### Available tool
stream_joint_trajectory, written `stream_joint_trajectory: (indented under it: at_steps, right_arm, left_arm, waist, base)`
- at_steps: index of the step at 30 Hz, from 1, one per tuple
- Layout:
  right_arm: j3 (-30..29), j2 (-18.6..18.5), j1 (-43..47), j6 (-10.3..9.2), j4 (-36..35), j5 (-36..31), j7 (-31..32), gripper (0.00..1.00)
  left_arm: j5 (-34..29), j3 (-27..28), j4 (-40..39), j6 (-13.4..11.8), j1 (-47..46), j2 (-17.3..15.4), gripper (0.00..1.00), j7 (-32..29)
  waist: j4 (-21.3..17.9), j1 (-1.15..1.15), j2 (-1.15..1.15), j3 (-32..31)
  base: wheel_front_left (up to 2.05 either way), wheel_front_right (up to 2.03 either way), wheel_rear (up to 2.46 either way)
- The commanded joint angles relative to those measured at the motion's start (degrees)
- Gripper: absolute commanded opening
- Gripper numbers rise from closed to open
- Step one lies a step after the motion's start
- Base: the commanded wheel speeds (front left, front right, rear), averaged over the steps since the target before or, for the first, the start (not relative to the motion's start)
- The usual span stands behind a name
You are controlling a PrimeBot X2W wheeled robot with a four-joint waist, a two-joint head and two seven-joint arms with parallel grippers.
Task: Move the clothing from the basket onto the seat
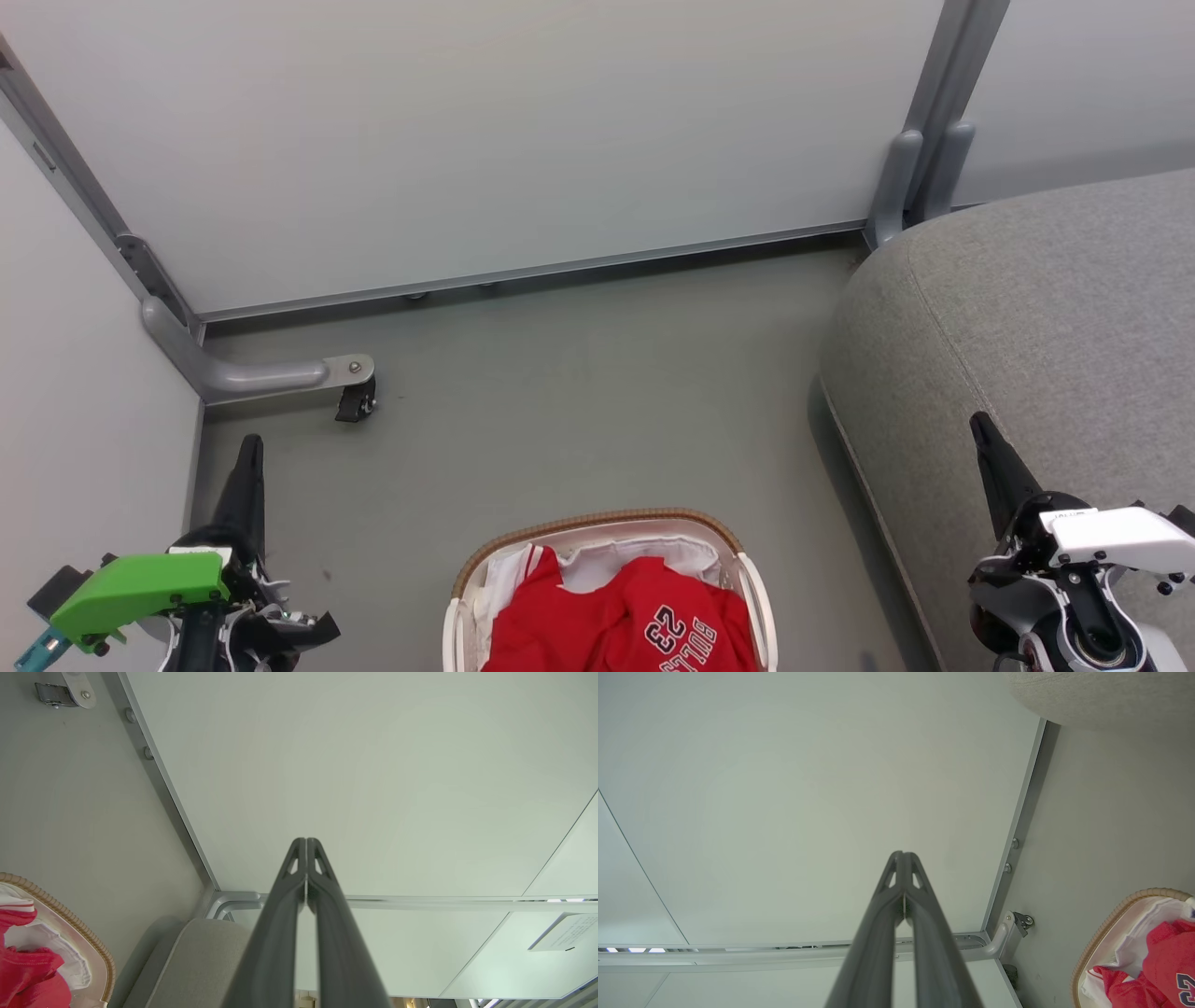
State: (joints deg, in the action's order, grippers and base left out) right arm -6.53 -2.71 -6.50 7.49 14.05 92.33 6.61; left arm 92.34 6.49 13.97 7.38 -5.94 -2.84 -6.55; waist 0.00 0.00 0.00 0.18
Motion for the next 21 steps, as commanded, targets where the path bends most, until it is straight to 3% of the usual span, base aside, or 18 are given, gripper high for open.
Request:
stream_joint_trajectory:
  at_steps: [1,2,3,4,12,21]
  right_arm:
    - [-0.06,-0.35,0.66,0.0,-0.17,0.18,0.01,0.0]
    - [0.0,0.04,0.02,0.0,0.17,-0.02,-0.01,1.0]
    - [0.02,0.17,0.09,-0.01,0.61,-0.04,-0.04,0.0]
    - [0.05,0.35,0.29,-0.02,1.12,-0.05,-0.03,1.0]
    - [1.35,-0.28,0.31,-0.02,1.26,-2.94,-2.02,1.0]
    - [1.76,-0.59,-0.58,-0.02,0.82,-13.76,-4.54,1.0]
  left_arm:
    - [0.16,0.1,0.0,0.22,-0.59,-0.06,0.0,-0.12]
    - [0.0,-0.02,0.18,-0.01,0.06,0.02,1.0,0.04]
    - [-0.01,-0.03,0.71,-0.07,0.21,0.09,0.0,0.09]
    - [-0.01,-0.1,1.25,-0.11,0.58,0.21,1.0,0.08]
    - [-3.17,-1.08,2.55,-0.12,0.62,-0.43,1.0,2.07]
    - [-14.71,-1.89,3.19,-0.08,-0.32,-1.19,1.0,4.57]
  waist:
    - [0.0,0.0,0.0,0.0]
    - [0.0,0.0,0.0,0.0]
    - [0.0,0.0,0.0,0.0]
    - [0.0,0.0,0.0,0.01]
    - [-0.01,0.0,0.0,0.16]
    - [0.0,0.0,0.0,0.54]
  base:
    - [0.0,0.0,0.0]
    - [0.0,0.0,0.0]
    - [0.0,0.0,0.0]
    - [0.0,0.0,0.0]
    - [0.0,0.0,0.0]
    - [0.0,0.0,0.0]
